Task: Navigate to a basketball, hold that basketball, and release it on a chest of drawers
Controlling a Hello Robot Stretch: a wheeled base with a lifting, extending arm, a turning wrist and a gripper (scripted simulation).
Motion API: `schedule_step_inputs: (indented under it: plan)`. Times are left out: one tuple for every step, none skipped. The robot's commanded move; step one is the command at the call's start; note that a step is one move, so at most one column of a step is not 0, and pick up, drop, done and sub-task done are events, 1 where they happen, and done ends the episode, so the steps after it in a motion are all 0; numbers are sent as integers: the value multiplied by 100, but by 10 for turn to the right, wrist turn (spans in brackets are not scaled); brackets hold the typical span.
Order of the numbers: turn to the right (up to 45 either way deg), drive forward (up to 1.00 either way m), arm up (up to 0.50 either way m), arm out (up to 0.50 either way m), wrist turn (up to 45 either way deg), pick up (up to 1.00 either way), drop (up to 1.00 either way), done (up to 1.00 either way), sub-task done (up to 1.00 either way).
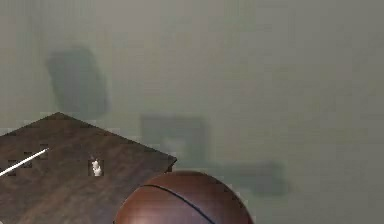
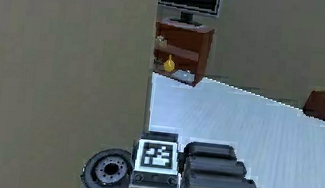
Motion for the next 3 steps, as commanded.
schedule_step_inputs:
  plan:
    - [450, 0, 0, 0, 0, 0, 0, 0, 0]
    - [450, 0, 0, 0, 0, 0, 0, 0, 0]
    - [300, 0, 0, 0, 0, 0, 0, 0, 0]
